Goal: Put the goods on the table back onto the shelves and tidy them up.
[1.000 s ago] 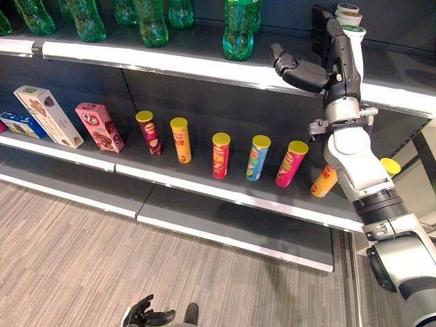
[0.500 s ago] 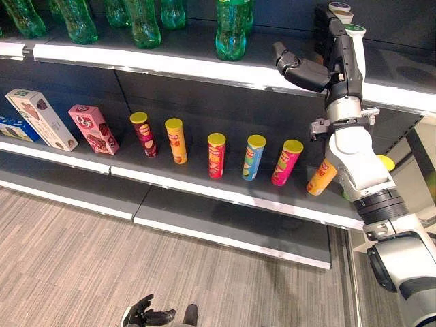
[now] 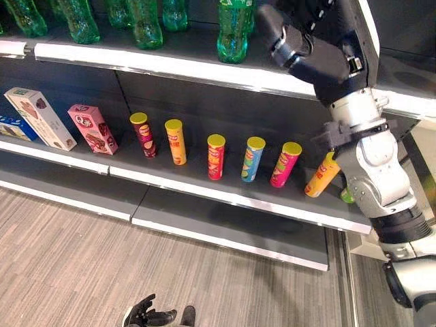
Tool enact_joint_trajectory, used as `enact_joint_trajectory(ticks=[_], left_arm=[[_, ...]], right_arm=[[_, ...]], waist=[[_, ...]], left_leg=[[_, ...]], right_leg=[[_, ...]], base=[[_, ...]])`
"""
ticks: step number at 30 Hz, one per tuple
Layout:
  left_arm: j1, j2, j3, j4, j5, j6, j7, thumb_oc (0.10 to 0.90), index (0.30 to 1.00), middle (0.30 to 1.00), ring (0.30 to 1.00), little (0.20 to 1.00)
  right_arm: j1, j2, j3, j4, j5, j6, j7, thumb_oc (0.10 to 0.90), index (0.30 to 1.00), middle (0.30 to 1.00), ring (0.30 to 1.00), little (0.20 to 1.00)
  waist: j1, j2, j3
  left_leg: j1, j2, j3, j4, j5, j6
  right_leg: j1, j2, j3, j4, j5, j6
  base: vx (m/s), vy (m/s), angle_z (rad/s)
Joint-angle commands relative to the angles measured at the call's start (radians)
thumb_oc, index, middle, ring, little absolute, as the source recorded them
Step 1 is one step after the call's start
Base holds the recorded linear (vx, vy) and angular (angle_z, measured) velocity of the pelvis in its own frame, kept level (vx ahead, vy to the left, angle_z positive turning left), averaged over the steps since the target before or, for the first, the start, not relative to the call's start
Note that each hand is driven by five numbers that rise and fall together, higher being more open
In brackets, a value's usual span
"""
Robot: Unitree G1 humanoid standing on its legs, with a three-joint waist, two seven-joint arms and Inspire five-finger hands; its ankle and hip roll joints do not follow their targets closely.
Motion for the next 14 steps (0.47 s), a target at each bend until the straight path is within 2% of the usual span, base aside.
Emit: enact_joint_trajectory(ticks=[1,4,5,6,7,8,9,11,12,14], left_arm=[[-0.067,0.040,-0.022,0.009,0.001,-0.070,-0.015,0.800,0.900,0.900,0.900,0.900],[-0.066,0.032,0.006,0.024,0.044,-0.072,-0.051,0.800,0.900,0.900,0.900,0.900],[-0.069,0.037,0.019,0.039,0.068,-0.072,-0.062,0.800,0.900,0.900,0.900,0.900],[-0.069,0.038,0.017,0.039,0.068,-0.072,-0.062,0.800,0.900,0.900,0.900,0.900],[-0.073,0.039,0.036,0.066,0.103,-0.071,-0.080,0.800,0.900,0.900,0.900,0.900],[-0.073,0.040,0.035,0.067,0.103,-0.072,-0.080,0.800,0.900,0.900,0.900,0.900],[-0.070,0.045,0.058,0.070,0.116,-0.071,-0.096,0.800,0.900,0.900,0.900,0.900],[-0.065,0.045,0.073,0.068,0.118,-0.071,-0.115,0.800,0.900,0.900,0.900,0.900],[-0.064,0.046,0.072,0.068,0.117,-0.071,-0.115,0.800,0.900,0.900,0.900,0.900],[-0.064,0.049,0.078,0.070,0.125,-0.068,-0.141,0.800,0.900,0.900,0.900,0.900]], right_arm=[[-0.005,-0.042,-0.091,-0.130,0.156,-0.091,0.107,0.800,0.900,0.900,0.900,0.900],[0.246,-0.068,-0.142,-0.301,0.243,-0.034,0.270,0.800,0.900,0.900,0.900,0.900],[0.344,-0.069,-0.162,-0.306,0.270,-0.005,0.313,0.800,0.900,0.900,0.900,0.900],[0.347,-0.069,-0.164,-0.307,0.270,-0.004,0.314,0.800,0.900,0.900,0.900,0.900],[0.508,-0.070,-0.216,-0.300,0.263,0.032,0.346,0.800,0.900,0.900,0.900,0.900],[0.511,-0.070,-0.218,-0.302,0.263,0.033,0.346,0.800,0.900,0.900,0.900,0.900],[0.671,-0.014,-0.253,-0.282,0.262,0.078,0.376,0.800,0.900,0.900,0.900,0.900],[0.779,-0.012,-0.275,-0.249,0.227,0.126,0.409,0.800,0.900,0.900,0.900,0.900],[0.781,-0.012,-0.277,-0.250,0.227,0.126,0.409,0.800,0.900,0.900,0.900,0.900],[0.901,-0.019,-0.281,-0.118,0.146,0.188,0.436,0.800,0.900,0.900,0.900,0.900]], waist=[[0.012,-0.017,-0.027],[-0.013,-0.030,-0.029],[-0.021,-0.033,-0.028],[-0.019,-0.034,-0.029],[-0.043,-0.032,-0.025],[-0.041,-0.033,-0.025],[-0.065,-0.028,-0.019],[-0.080,-0.026,-0.016],[-0.079,-0.026,-0.016],[-0.100,-0.026,-0.011]], left_leg=[[0.073,0.042,0.122,0.008,-0.162,-0.027],[0.069,0.047,0.132,0.008,-0.162,-0.031],[0.069,0.050,0.138,0.008,-0.161,-0.032],[0.068,0.050,0.139,0.008,-0.162,-0.032],[0.073,0.054,0.153,0.008,-0.163,-0.033],[0.073,0.054,0.154,0.008,-0.164,-0.034],[0.080,0.057,0.170,0.008,-0.166,-0.033],[0.085,0.058,0.181,0.008,-0.167,-0.033],[0.086,0.058,0.181,0.008,-0.167,-0.033],[0.092,0.060,0.195,0.008,-0.166,-0.034]], right_leg=[[0.010,-0.064,-0.041,0.011,-0.039,0.053],[-0.005,-0.063,-0.038,0.014,-0.036,0.057],[-0.011,-0.063,-0.033,0.015,-0.034,0.058],[-0.012,-0.063,-0.032,0.015,-0.034,0.058],[-0.021,-0.062,-0.024,0.016,-0.031,0.059],[-0.021,-0.062,-0.023,0.016,-0.031,0.059],[-0.031,-0.061,-0.006,0.018,-0.028,0.061],[-0.034,-0.059,0.003,0.020,-0.027,0.061],[-0.034,-0.059,0.004,0.020,-0.027,0.061],[-0.036,-0.059,0.013,0.020,-0.025,0.063]], base=[[-0.01,0.025,0.07],[-0.01,0.002,0.01],[-0.02,-0.005,-0.12],[-0.02,0.005,-0.23],[-0.01,0.005,-0.19],[-0.02,0.007,-0.25],[-0.01,0.004,-0.24],[0.00,0.006,-0.32],[-0.01,0.005,-0.32],[-0.01,0.002,-0.27]])
